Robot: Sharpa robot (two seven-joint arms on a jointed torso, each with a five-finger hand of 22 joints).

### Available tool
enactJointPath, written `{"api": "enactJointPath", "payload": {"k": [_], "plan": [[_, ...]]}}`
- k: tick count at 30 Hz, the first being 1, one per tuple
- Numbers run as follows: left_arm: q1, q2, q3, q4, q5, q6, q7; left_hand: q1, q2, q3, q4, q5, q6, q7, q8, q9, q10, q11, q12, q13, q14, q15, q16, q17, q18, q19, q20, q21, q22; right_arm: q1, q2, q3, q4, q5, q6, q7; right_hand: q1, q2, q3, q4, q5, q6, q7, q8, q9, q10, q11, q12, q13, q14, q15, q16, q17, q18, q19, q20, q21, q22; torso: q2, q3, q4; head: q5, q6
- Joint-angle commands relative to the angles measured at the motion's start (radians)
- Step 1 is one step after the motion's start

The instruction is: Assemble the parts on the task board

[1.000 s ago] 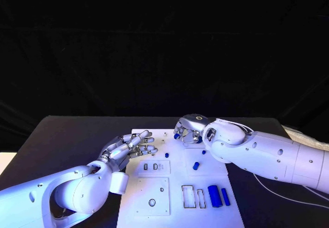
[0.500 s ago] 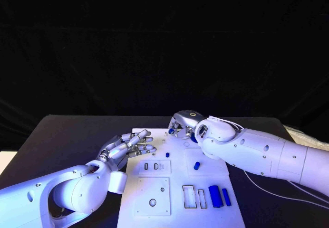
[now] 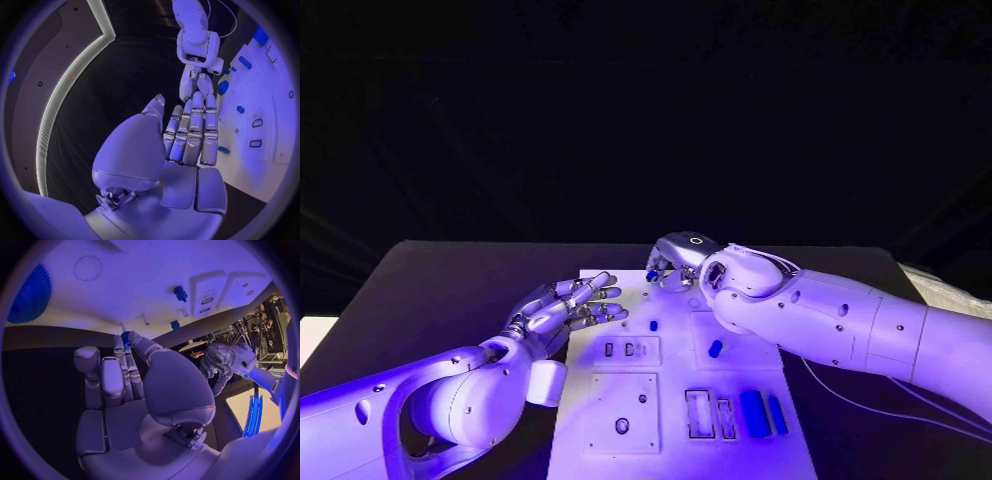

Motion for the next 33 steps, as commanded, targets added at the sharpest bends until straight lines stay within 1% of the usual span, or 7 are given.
{"api": "enactJointPath", "payload": {"k": [1,5,7,11,17,24,33], "plan": [[0.002,-0.001,0.001,0.004,-0.005,0.019,0.006,0.004,0.003,0.0,-0.005,-0.004,0.002,0.002,-0.001,-0.001,0.0,0.005,0.002,-0.001,0.004,0.002,0.007,0.001,0.011,0.006,0.0,0.001,-0.001,0.0,0.01,0.0,-0.009,-0.013,0.036,-0.009,-0.011,-0.004,-0.001,0.009,-0.004,0.007,0.0,0.005,0.0,0.002,0.004,-0.005,-0.001,0.035,-0.007,0.004,0.001,-0.02,-0.001,0.002,0.005,0.001,0.0,-0.0004,0.001,-0.001,0.001],[0.002,-0.001,0.001,0.005,-0.005,0.019,0.005,0.004,0.003,0.0,-0.005,-0.004,0.002,0.002,-0.001,-0.001,0.0,0.005,0.002,-0.001,0.004,0.002,0.007,0.001,0.011,0.006,0.0,0.001,-0.001,-0.001,0.018,-0.001,-0.015,-0.023,0.034,-0.018,-0.013,-0.006,-0.001,0.012,-0.004,0.005,0.0,0.004,0.0,0.0,0.004,-0.005,-0.001,0.035,-0.006,0.006,0.003,-0.02,-0.001,0.003,0.006,0.002,0.001,-0.0003,0.0035,-0.002,0.001],[0.002,-0.001,0.001,0.006,-0.005,0.02,0.005,0.004,0.003,0.0,-0.005,-0.004,0.002,0.002,-0.001,-0.001,0.0,0.005,0.002,-0.001,0.004,0.002,0.007,0.001,0.011,0.006,0.0,0.001,-0.001,-0.001,0.021,-0.001,-0.018,-0.029,0.035,-0.024,-0.013,-0.006,-0.001,0.012,-0.004,0.005,0.0,0.004,0.0,0.0,0.004,-0.005,-0.001,0.035,-0.006,0.006,0.003,-0.02,-0.001,0.003,0.006,0.002,0.002,-0.0006,0.0047,-0.006,0.002],[0.002,0.001,0.001,0.004,-0.005,0.02,0.004,0.004,0.003,0.0,-0.005,-0.004,0.002,0.002,-0.001,-0.001,0.0,0.005,0.002,-0.001,0.004,0.002,0.007,0.001,0.011,0.006,0.0,0.001,-0.001,-0.002,0.027,-0.002,-0.025,-0.04,0.055,-0.037,-0.013,-0.007,0.0,0.013,-0.004,0.004,0.0,0.003,0.0,0.0,0.004,-0.005,-0.001,0.035,-0.006,0.007,0.004,-0.02,-0.001,0.003,0.007,0.002,-0.001,0.0004,0.0052,-0.004,-0.004],[0.002,0.001,0.001,0.003,-0.005,0.02,0.003,0.004,0.003,0.0,-0.005,-0.004,0.002,0.002,-0.001,-0.001,0.0,0.005,0.002,-0.001,0.004,0.002,0.007,0.001,0.011,0.006,0.0,0.001,-0.001,-0.004,0.028,-0.002,-0.025,-0.051,0.07,-0.05,-0.013,-0.007,0.0,0.013,-0.004,0.004,0.0,0.003,0.0,0.0,0.004,-0.005,-0.001,0.035,-0.006,0.007,0.004,-0.02,-0.001,0.003,0.007,0.002,0.003,-0.0002,0.004,-0.003,-0.002],[0.002,0.001,0.001,0.003,-0.005,0.022,0.002,0.004,0.003,0.0,-0.005,-0.004,0.002,0.002,-0.001,-0.001,0.0,0.005,0.002,-0.001,0.004,0.002,0.007,0.001,0.011,0.006,0.0,0.001,-0.001,-0.004,0.025,-0.003,-0.023,-0.069,0.051,-0.074,-0.013,-0.008,0.0,0.014,-0.003,0.004,0.001,0.003,0.0,-0.001,0.005,-0.005,-0.001,0.035,-0.006,0.007,0.003,-0.02,-0.002,0.003,0.007,0.003,0.003,0.0004,0.0059,-0.007,-0.002],[0.003,0.0,0.001,0.0,-0.005,0.023,0.001,0.005,0.004,0.002,-0.007,-0.004,0.002,0.002,-0.001,-0.001,-0.001,0.006,0.002,-0.001,0.002,0.002,0.008,0.003,0.011,0.006,0.001,0.0,-0.002,-0.006,0.015,-0.003,-0.011,-0.083,0.026,-0.087,-0.012,-0.011,0.002,0.016,0.001,0.006,0.0,0.003,0.0,0.001,0.004,-0.003,-0.001,0.034,-0.006,0.01,0.006,-0.02,-0.001,0.003,0.01,0.006,0.004,0.0004,0.0076,-0.009,-0.007]]}}
